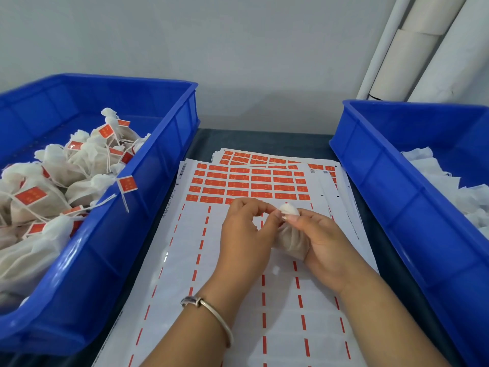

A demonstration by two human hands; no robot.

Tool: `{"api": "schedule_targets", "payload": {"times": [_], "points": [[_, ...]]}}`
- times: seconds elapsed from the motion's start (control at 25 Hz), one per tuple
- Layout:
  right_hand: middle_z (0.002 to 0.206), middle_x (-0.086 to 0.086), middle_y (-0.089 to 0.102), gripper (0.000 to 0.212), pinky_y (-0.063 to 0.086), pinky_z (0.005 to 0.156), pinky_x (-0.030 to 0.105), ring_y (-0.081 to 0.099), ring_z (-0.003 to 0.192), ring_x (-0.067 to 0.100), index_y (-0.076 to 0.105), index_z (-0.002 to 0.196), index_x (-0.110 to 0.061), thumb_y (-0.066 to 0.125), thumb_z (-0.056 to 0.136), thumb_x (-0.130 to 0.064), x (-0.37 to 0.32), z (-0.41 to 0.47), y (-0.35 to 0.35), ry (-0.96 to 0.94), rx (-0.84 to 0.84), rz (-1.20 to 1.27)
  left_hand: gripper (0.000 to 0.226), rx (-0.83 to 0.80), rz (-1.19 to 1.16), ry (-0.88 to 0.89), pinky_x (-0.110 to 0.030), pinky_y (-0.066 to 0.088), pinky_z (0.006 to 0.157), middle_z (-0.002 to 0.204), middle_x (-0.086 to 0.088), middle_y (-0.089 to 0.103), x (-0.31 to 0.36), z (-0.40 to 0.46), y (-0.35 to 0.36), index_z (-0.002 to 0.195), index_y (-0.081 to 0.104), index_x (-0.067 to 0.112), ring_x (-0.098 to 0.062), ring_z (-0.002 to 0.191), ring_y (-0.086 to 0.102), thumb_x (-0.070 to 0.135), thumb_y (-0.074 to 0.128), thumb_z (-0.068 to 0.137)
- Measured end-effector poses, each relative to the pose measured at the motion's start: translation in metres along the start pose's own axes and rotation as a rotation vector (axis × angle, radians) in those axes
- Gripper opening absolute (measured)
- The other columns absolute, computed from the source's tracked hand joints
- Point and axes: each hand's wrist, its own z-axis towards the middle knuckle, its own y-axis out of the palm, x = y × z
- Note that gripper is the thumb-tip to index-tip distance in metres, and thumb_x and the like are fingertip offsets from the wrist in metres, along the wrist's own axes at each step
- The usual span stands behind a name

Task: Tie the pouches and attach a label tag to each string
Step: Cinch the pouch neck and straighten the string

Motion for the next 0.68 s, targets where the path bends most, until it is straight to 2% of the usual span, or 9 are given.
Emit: {"api": "schedule_targets", "payload": {"times": [0.12,0.2,0.28,0.4,0.56,0.68], "points": [[0.115,0.000,0.069,0.030,0.054,0.087,0.032,0.064,0.109,0.017,0.075,0.101,-0.023,0.061,0.075,-0.028,-0.0050,-0.0025,-0.0024,0.059,-0.183,0.195,0.022,-0.016,0.006,-0.019,-0.006,0.038,0.066,0.089,0.024,0.049,-0.0011,-0.0009,0.0017,0.071,0.051,0.042,0.001,0.085,0.050,0.032,0.064,0.085],[0.118,0.004,0.068,0.030,0.055,0.082,0.029,0.064,0.109,0.017,0.073,0.105,-0.019,0.060,0.079,-0.023,-0.0076,-0.0031,-0.0036,0.080,-0.246,0.262,0.024,-0.007,0.015,-0.009,-0.006,0.040,0.065,0.088,0.025,0.049,-0.0011,-0.0017,0.0017,0.071,0.050,0.043,0.001,0.084,0.051,0.030,0.067,0.084],[0.115,0.006,0.068,0.028,0.055,0.079,0.029,0.065,0.107,0.018,0.074,0.102,-0.016,0.061,0.078,-0.023,-0.0070,-0.0028,-0.0038,0.098,-0.251,0.277,0.029,-0.001,0.046,0.031,-0.002,0.040,0.061,0.088,0.027,0.047,-0.0005,-0.0016,0.0005,0.073,0.048,0.046,0.004,0.083,0.050,0.028,0.069,0.082],[0.109,0.005,0.071,0.026,0.055,0.076,0.028,0.067,0.103,0.017,0.077,0.095,-0.018,0.063,0.074,-0.025,-0.0048,-0.0014,-0.0022,0.109,-0.223,0.307,0.030,-0.014,0.105,0.127,0.001,0.039,0.063,0.088,0.031,0.044,-0.0014,-0.0004,-0.0022,0.078,0.049,0.047,0.008,0.083,0.048,0.026,0.070,0.082],[0.119,0.006,0.067,0.031,0.055,0.083,0.032,0.063,0.112,0.021,0.072,0.107,-0.019,0.061,0.079,-0.026,-0.0036,0.0020,-0.0061,0.076,-0.178,0.350,0.018,-0.049,0.098,0.199,-0.009,0.042,0.078,0.084,0.041,0.047,-0.0048,-0.0041,-0.0015,0.102,0.068,0.036,0.011,0.089,0.050,0.030,0.065,0.086],[0.120,0.008,0.066,0.029,0.054,0.086,0.036,0.062,0.112,0.024,0.072,0.108,-0.020,0.061,0.081,-0.025,-0.0032,0.0034,-0.0084,0.069,-0.146,0.304,0.024,-0.076,0.063,0.205,-0.007,0.040,0.072,0.080,0.047,0.050,-0.0050,-0.0064,-0.0002,0.106,0.068,0.037,0.019,0.094,0.047,0.040,0.062,0.083]]}}
